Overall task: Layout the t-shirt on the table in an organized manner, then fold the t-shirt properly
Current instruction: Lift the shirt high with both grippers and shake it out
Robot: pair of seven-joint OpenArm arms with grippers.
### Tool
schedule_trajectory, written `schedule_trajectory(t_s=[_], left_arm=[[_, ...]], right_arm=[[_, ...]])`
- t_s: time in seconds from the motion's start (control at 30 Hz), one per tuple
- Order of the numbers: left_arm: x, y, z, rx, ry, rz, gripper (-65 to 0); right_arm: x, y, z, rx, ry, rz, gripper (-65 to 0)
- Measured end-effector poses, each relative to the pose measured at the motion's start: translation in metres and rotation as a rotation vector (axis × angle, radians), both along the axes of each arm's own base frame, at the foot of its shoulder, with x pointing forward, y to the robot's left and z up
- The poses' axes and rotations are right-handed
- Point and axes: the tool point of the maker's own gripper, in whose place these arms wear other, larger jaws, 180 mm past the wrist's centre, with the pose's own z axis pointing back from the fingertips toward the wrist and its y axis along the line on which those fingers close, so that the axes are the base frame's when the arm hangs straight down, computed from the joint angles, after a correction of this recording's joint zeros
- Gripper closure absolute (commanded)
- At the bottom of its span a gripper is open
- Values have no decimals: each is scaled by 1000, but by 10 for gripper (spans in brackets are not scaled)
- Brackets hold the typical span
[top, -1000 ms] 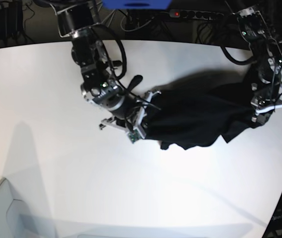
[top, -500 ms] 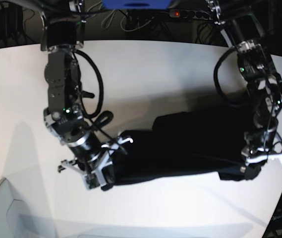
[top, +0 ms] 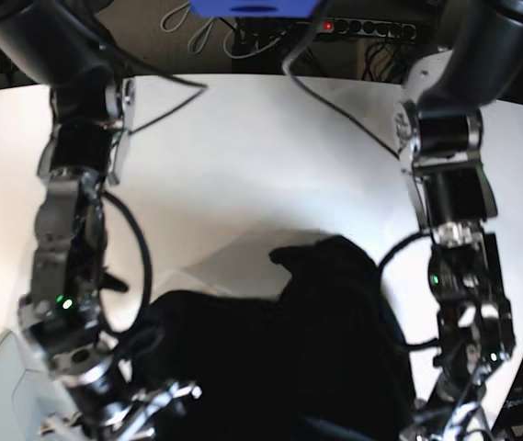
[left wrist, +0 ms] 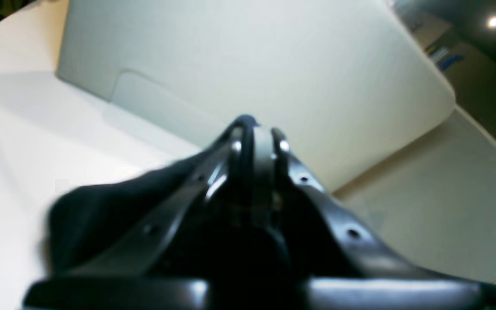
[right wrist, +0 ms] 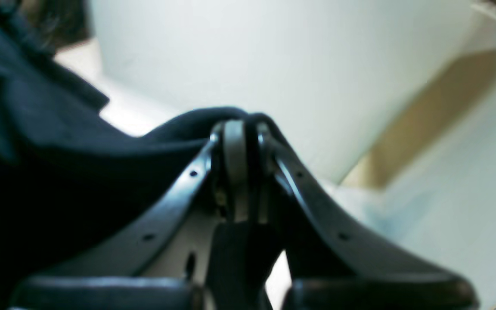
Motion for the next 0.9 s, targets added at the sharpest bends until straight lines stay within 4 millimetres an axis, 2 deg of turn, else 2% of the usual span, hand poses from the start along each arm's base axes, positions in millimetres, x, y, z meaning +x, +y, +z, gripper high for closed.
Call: schedule_trajectory(t_s=[0.13,0.23,0.4,0.67,0.77,0.9], left_arm=[[9,-2,10,-11,0,-13,-3],[16,-5,25,-21,-19,-26,-3],[20,-8,67,-18,-98,-30,-3],[20,-7,111,-15,-178,-29,-3],[19,-5,108,-11,-175,-26,-3],[16,-5,90,-9,-146,-30,-3]], right_arm=[[7,-35,35,34,-43,-82,0],[7,-48,52,7,-78,-105,0],[7,-54,56,-1,-85,-116,0],[7,-54,78,3,-131,-114,0],[4,-53,86,3,-155,-113,0],[-9,-56,92,-1,-181,-121,0]])
